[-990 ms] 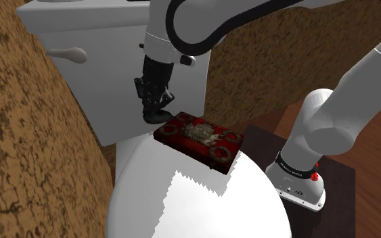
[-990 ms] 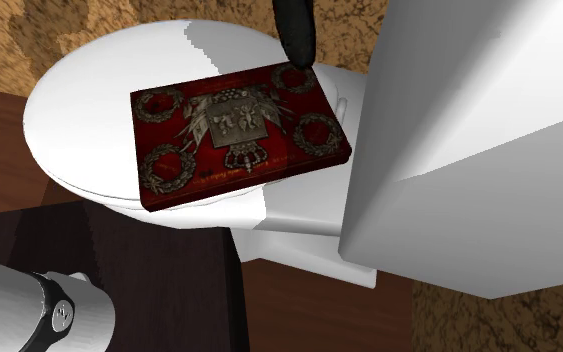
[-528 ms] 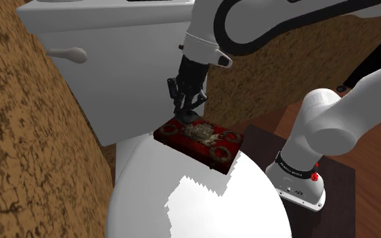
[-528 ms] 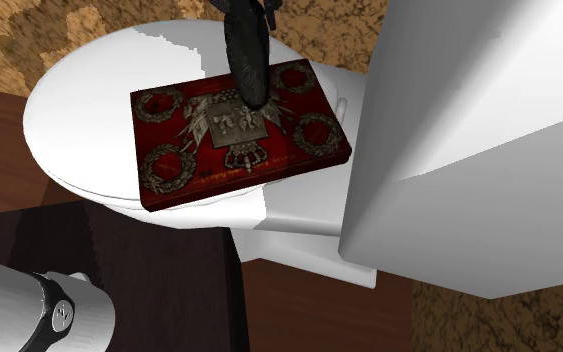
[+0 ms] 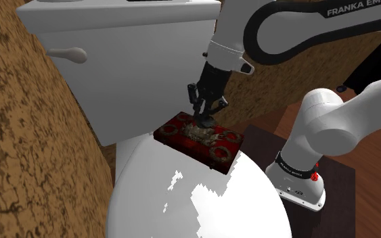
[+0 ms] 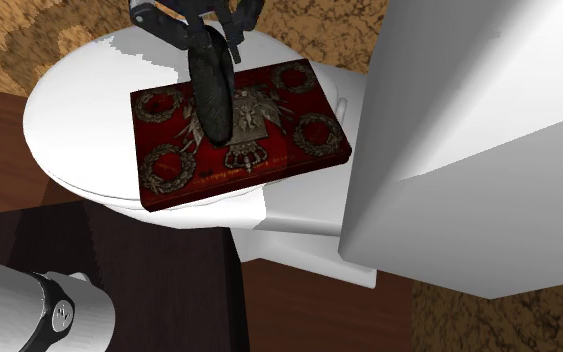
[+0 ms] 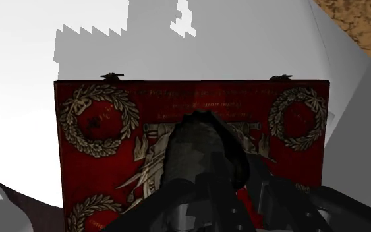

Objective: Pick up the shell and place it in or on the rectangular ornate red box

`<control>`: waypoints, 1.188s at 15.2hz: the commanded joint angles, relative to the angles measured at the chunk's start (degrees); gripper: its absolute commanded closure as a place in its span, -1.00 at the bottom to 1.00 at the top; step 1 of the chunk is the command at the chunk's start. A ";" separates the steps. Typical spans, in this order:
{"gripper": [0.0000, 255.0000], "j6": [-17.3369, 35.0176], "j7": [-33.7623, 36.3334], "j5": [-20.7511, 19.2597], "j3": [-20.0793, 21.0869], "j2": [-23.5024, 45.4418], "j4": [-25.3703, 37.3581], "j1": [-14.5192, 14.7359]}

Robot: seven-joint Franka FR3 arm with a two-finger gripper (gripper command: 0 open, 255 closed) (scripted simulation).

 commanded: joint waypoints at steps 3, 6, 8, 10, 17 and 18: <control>1.00 3.33 -0.87 1.01 0.42 0.60 -2.80 0.49; 1.00 6.04 -1.52 1.86 0.79 1.58 -4.57 0.89; 1.00 8.29 -2.08 2.59 1.08 2.53 -5.92 1.24; 1.00 8.28 -2.08 2.59 1.08 2.52 -5.92 1.24; -1.00 8.11 -1.97 2.61 1.13 2.27 -5.98 1.30; -1.00 8.07 -1.87 2.63 1.20 2.24 -5.94 1.33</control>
